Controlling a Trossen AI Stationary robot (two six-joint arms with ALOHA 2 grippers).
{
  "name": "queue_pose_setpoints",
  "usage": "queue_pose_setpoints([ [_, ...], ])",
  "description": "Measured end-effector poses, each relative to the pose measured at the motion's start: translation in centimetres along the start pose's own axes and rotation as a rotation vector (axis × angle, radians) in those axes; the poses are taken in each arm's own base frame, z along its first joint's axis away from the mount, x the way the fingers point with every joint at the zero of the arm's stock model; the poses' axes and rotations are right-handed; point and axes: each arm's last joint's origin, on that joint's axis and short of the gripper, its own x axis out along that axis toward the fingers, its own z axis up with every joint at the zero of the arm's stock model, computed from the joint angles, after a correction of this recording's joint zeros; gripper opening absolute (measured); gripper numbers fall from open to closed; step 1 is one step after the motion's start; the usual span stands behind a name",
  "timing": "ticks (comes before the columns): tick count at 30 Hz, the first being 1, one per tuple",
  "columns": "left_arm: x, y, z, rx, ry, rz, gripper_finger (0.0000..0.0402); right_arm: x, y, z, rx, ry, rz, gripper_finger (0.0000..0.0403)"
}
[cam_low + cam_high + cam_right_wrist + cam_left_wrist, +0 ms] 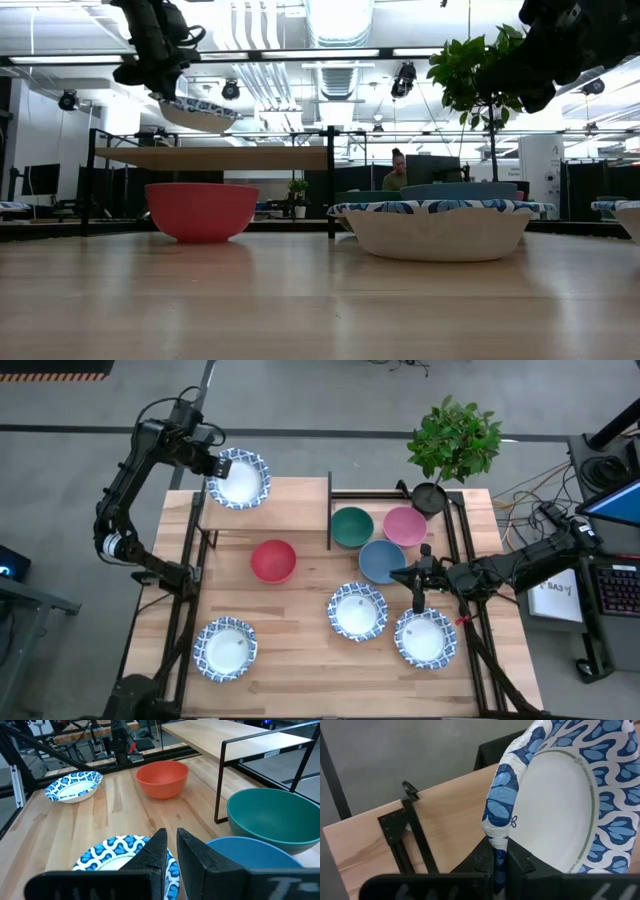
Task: Place and stack bowls onto a shelf
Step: Put the top left white and blue bowl on the shelf
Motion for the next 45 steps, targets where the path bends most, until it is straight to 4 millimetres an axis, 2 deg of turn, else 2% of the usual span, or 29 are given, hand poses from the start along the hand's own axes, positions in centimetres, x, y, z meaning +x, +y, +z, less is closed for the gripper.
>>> queue_pose_setpoints([
  [6, 1.9, -1.6, -0.7, 0.043, 0.057, -0.066, 0.0000, 0.0, 0.0, 0.0, -0.002, 0.000, 0.000, 0.0031],
  [12, 4.0, -1.9, -1.4, 0.023, 0.102, -0.009, 0.0002, 0.0, 0.0, 0.0, 0.009, 0.000, 0.001, 0.0031],
  [18, 4.4, -1.9, -1.4, 0.020, 0.104, 0.009, 0.0033, 0.0, 0.0, 0.0, 0.005, 0.000, 0.002, 0.0031],
  [27, 4.4, -1.7, -1.4, 0.097, 0.101, 0.056, 0.0106, 0.0, 0.0, 0.0, 0.005, 0.000, 0.002, 0.0031],
  [30, 3.9, -2.0, -1.4, 0.127, 0.085, 0.005, 0.0122, 0.0, 0.0, 0.0, 0.005, 0.000, 0.002, 0.0031],
  [34, 3.0, -3.6, -1.5, 0.167, 0.053, -0.149, 0.0124, 0.0, 0.0, 0.0, 0.005, 0.000, 0.002, 0.0031],
  [38, 2.9, -6.0, -1.7, 0.255, 0.020, -0.184, 0.0114, 0.0, 0.0, 0.0, 0.005, 0.000, 0.001, 0.0031],
  [42, 3.8, -8.9, -1.9, 0.335, 0.001, -0.220, 0.0096, 0.0, 0.0, 0.0, 0.005, 0.000, 0.001, 0.0031],
  [45, 4.8, -10.9, -2.3, 0.380, -0.007, -0.186, 0.0080, 0.0, 0.0, 0.0, 0.004, 0.000, 0.001, 0.0031],
])
